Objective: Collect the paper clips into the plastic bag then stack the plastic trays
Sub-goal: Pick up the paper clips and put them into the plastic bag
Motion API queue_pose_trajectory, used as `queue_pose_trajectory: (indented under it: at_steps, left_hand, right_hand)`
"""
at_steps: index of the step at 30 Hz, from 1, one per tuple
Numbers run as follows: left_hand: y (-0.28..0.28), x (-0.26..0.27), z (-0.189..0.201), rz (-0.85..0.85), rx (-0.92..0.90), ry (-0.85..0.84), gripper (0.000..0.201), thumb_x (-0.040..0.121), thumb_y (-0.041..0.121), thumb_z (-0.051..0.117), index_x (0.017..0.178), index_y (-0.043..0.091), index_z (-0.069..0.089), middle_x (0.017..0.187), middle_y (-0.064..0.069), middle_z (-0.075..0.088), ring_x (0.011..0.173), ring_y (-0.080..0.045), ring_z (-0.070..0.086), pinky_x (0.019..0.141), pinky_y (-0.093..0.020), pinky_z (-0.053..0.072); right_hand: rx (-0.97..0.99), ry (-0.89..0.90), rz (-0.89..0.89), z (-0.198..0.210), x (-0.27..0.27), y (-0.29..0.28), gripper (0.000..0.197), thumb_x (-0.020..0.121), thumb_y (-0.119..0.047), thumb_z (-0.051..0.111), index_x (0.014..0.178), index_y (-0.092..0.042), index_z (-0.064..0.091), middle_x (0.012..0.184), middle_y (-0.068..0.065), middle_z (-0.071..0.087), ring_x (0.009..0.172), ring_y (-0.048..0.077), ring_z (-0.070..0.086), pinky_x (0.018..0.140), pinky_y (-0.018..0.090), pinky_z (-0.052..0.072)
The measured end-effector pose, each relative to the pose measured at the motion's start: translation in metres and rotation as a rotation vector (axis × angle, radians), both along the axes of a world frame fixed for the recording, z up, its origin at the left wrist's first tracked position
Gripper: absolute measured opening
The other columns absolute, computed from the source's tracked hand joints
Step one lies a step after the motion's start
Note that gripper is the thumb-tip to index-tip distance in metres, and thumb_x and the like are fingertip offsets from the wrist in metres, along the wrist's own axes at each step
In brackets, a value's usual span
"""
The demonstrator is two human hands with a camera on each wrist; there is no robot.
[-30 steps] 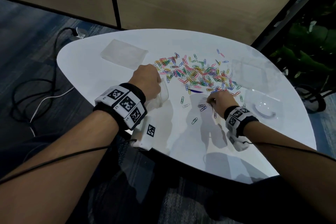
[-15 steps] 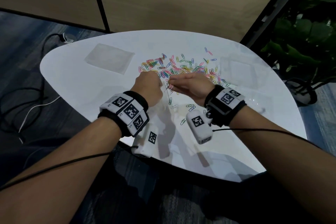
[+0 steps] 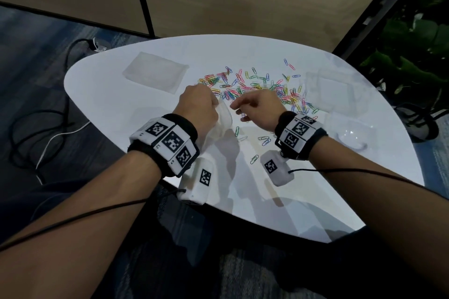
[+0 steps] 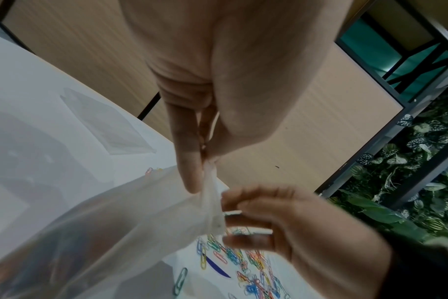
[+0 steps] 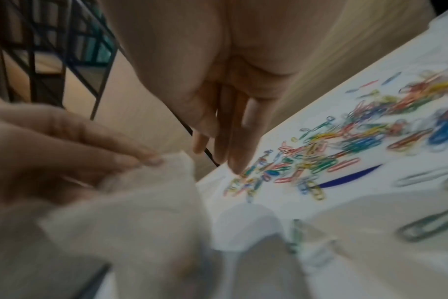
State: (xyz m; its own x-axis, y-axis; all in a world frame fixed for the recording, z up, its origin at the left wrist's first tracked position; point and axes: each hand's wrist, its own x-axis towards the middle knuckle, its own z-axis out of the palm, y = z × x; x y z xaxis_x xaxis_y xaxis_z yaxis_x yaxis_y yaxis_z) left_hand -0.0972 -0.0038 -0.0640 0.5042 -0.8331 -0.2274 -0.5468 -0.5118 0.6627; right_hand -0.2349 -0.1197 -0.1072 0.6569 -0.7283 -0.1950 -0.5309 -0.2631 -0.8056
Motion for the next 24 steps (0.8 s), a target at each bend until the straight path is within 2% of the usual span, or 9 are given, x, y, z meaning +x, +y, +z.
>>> queue_pose_trajectory:
  at_steps: [1, 2, 4, 6, 9, 13, 17, 21, 24]
  left_hand:
    - [0.001, 0.002, 0.001, 0.002, 0.003, 0.002, 0.03, 0.092, -0.002, 0.051, 0.11, 0.005, 0.074, 0.114, -0.018, 0.071, 0.096, -0.037, 0.073, 0.092, -0.042, 0.059]
    - [0.002, 0.005, 0.001, 0.002, 0.007, 0.002, 0.03, 0.092, -0.002, 0.052, 0.111, 0.005, 0.074, 0.115, -0.018, 0.071, 0.097, -0.037, 0.073, 0.092, -0.042, 0.059]
    - [0.004, 0.008, 0.001, 0.001, 0.012, 0.003, 0.031, 0.091, -0.001, 0.052, 0.113, 0.006, 0.073, 0.115, -0.018, 0.071, 0.099, -0.036, 0.073, 0.095, -0.042, 0.058]
    - [0.005, 0.01, 0.002, 0.001, 0.014, 0.001, 0.032, 0.09, 0.0, 0.052, 0.113, 0.007, 0.073, 0.111, -0.019, 0.073, 0.099, -0.036, 0.072, 0.097, -0.041, 0.057]
    - [0.005, 0.01, 0.004, 0.003, 0.021, 0.007, 0.032, 0.09, -0.001, 0.052, 0.113, 0.007, 0.073, 0.11, -0.019, 0.073, 0.099, -0.036, 0.072, 0.097, -0.041, 0.057]
    - [0.003, 0.007, 0.004, -0.006, 0.031, -0.004, 0.033, 0.09, -0.002, 0.05, 0.111, 0.007, 0.073, 0.111, -0.018, 0.073, 0.098, -0.036, 0.073, 0.096, -0.04, 0.058]
    - [0.0, 0.005, 0.001, -0.007, 0.04, -0.004, 0.035, 0.09, -0.002, 0.05, 0.116, 0.008, 0.072, 0.112, -0.019, 0.072, 0.098, -0.037, 0.073, 0.095, -0.041, 0.058]
    - [-0.004, 0.002, 0.0, -0.027, 0.049, -0.014, 0.035, 0.091, -0.002, 0.05, 0.117, 0.007, 0.072, 0.11, -0.02, 0.073, 0.097, -0.036, 0.073, 0.095, -0.041, 0.058]
    - [-0.006, 0.0, -0.002, -0.037, 0.055, -0.011, 0.035, 0.091, -0.001, 0.05, 0.117, 0.007, 0.072, 0.112, -0.021, 0.072, 0.099, -0.037, 0.072, 0.095, -0.042, 0.058]
  right_hand:
    - [-0.134, 0.16, 0.123, -0.009, -0.004, -0.001, 0.029, 0.095, -0.009, 0.05, 0.116, -0.016, 0.07, 0.124, 0.006, 0.067, 0.115, 0.022, 0.063, 0.103, 0.041, 0.049]
    - [-0.241, 0.329, 0.268, -0.02, -0.007, 0.002, 0.035, 0.099, -0.018, 0.048, 0.132, -0.018, 0.059, 0.142, 0.004, 0.054, 0.131, 0.022, 0.051, 0.112, 0.041, 0.038]
    - [-0.305, 0.571, 0.526, -0.046, -0.016, 0.017, 0.051, 0.102, -0.026, 0.04, 0.151, -0.013, 0.031, 0.161, 0.006, 0.021, 0.148, 0.024, 0.022, 0.121, 0.04, 0.02]
    - [-0.454, 0.702, 0.704, -0.072, -0.036, 0.034, 0.065, 0.102, -0.034, 0.034, 0.155, -0.007, 0.009, 0.164, 0.011, 0.0, 0.151, 0.028, 0.006, 0.122, 0.042, 0.014]
    - [-0.642, 0.728, 0.709, -0.094, -0.078, 0.045, 0.073, 0.1, -0.054, 0.018, 0.154, -0.015, -0.011, 0.162, 0.003, -0.017, 0.151, 0.022, -0.009, 0.123, 0.042, 0.005]
    - [-0.776, 0.764, 0.576, -0.102, -0.118, 0.022, 0.078, 0.094, -0.067, 0.0, 0.154, -0.019, -0.014, 0.162, 0.002, -0.017, 0.15, 0.025, -0.012, 0.122, 0.049, 0.005]
    - [-0.761, 0.896, 0.391, -0.101, -0.136, -0.02, 0.072, 0.094, -0.06, -0.005, 0.155, -0.022, -0.008, 0.163, -0.001, -0.014, 0.151, 0.03, -0.009, 0.12, 0.054, 0.009]
    - [-0.638, 0.905, 0.32, -0.099, -0.135, -0.037, 0.058, 0.1, -0.047, 0.015, 0.154, -0.032, -0.001, 0.164, 0.0, -0.009, 0.147, 0.039, 0.007, 0.11, 0.057, 0.03]
    - [-0.593, 0.888, 0.282, -0.102, -0.128, -0.043, 0.068, 0.097, -0.027, 0.047, 0.154, -0.026, 0.009, 0.163, 0.008, 0.0, 0.143, 0.044, 0.019, 0.109, 0.054, 0.036]
